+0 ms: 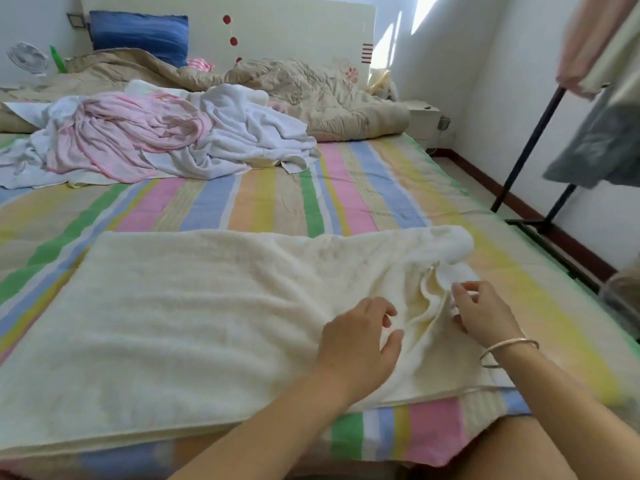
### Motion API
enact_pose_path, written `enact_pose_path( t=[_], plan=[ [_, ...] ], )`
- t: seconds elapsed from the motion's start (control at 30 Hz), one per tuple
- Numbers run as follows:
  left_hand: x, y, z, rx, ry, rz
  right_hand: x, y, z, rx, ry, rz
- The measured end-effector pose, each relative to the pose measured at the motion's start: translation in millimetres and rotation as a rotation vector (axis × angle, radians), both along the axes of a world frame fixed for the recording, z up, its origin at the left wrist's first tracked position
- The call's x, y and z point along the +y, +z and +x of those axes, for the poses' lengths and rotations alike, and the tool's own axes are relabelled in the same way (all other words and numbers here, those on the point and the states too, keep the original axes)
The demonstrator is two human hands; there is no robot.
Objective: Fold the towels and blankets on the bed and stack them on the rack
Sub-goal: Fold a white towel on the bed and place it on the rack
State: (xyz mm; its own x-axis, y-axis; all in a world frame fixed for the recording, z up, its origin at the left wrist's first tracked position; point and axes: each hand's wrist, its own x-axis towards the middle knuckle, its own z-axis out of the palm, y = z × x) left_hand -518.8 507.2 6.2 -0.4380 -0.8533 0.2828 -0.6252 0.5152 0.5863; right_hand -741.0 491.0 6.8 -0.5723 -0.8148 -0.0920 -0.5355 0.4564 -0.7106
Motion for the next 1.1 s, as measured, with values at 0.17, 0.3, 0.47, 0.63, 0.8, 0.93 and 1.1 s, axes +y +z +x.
enact_pose_path(
  t=[0.17, 0.3, 0.47, 0.63, 0.8, 0.93, 1.1],
  plan=[
    [-6, 0, -50, -0.112, 0.106, 0.000, -36, 30, 10, 0.264, 0.247, 0.322],
    [-7, -3, -73, -0.250, 0.152, 0.099, -54, 39, 10, 0.415, 0.306, 0.449],
    [1, -8, -85, -0.242, 0.175, 0.008, -41, 35, -24, -0.207, 0.143, 0.091],
    [21, -16, -105, -0.155, 0.024, -0.174, 46, 34, -68, -0.643, -0.054, -0.276],
    [42, -41, -116, -0.362, -0.034, -0.273, 101, -7, -88, -0.884, -0.114, -0.010],
    [49, -43, -115, -0.393, -0.016, -0.240, 87, 1, -110, -0.986, 0.009, 0.113],
    [49, -31, -126, -0.506, -0.007, -0.103, 20, 8, -134, -0.916, 0.110, 0.157]
  ],
)
